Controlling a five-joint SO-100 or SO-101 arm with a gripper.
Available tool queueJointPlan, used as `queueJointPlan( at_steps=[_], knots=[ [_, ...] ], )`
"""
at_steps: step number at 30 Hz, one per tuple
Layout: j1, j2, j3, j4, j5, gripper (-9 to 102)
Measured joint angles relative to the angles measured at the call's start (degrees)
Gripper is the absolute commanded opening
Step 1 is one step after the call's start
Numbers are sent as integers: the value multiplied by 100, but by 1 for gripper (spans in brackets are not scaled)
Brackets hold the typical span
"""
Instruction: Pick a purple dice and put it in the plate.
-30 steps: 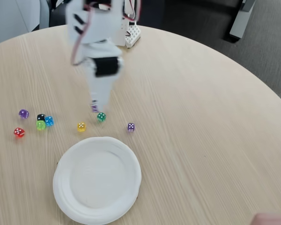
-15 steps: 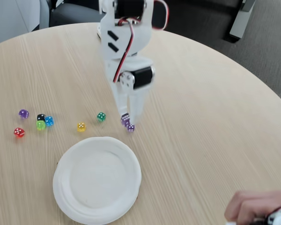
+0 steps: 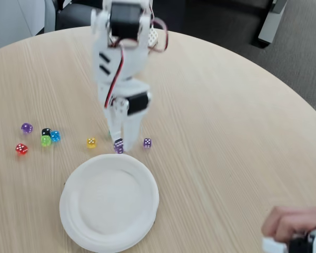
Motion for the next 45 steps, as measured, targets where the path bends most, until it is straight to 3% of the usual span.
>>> queueJointPlan(
  at_steps=[9, 19, 25, 37, 45],
  knots=[
    [-9, 1336, 1775, -308, 211, 0],
    [18, 1775, 1819, -580, -272, 0],
    [35, 1354, 1819, -642, 44, 0],
    [26, 97, 167, -633, 396, 0],
    [26, -123, -264, -633, -519, 0]
  ],
)
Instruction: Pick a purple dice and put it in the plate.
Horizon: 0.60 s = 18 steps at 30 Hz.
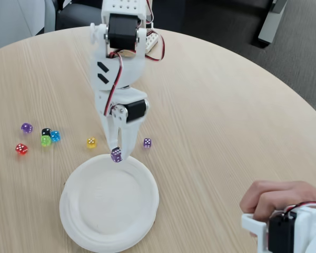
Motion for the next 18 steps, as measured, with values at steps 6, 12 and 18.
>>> queueJointPlan(
  at_steps=[6, 12, 18],
  knots=[
    [0, 0, 0, 0, -519, 6],
    [0, 0, 0, 0, -475, 11],
    [0, 0, 0, 0, -272, 0]
  ],
)
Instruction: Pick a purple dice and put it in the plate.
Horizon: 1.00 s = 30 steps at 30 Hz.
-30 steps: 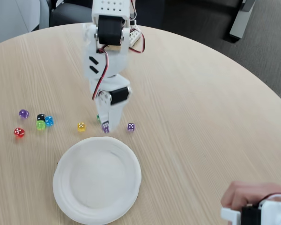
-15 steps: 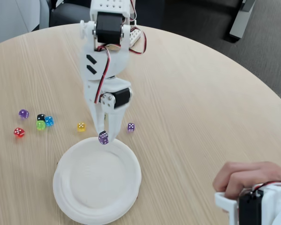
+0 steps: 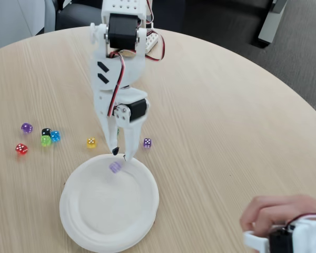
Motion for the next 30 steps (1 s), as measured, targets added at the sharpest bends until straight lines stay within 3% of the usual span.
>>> queueJointPlan(
  at_steps=[7, 15, 22, 30],
  knots=[
    [-9, 158, 0, 237, 1081, 0],
    [-70, 2303, 0, 1784, 1301, 0],
    [-53, 4307, 677, 2540, 264, 0],
    [-53, 6478, 3753, 2531, -1468, 0]
  ],
)
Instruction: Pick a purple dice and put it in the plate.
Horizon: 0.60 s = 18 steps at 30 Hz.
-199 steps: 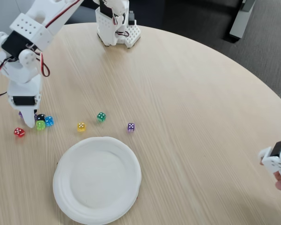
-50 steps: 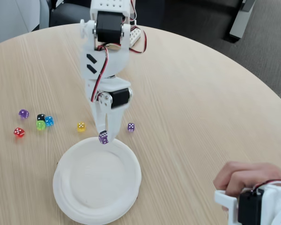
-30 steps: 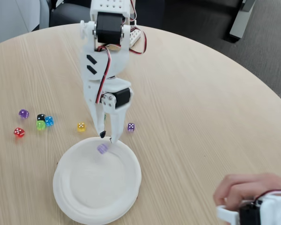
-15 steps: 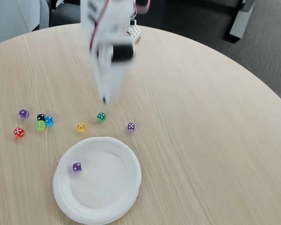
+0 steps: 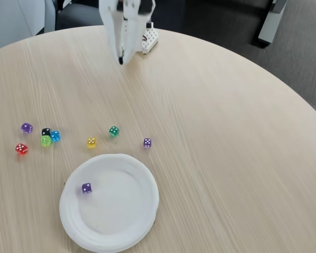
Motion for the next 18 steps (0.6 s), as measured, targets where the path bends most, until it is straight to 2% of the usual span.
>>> queueJointPlan(
  at_steps=[4, 11, 18],
  knots=[
    [-9, 870, 1547, -70, -888, 3],
    [-9, 2408, 3630, -650, -2241, 0],
    [-18, 2865, 4148, -844, -2153, 0]
  ],
)
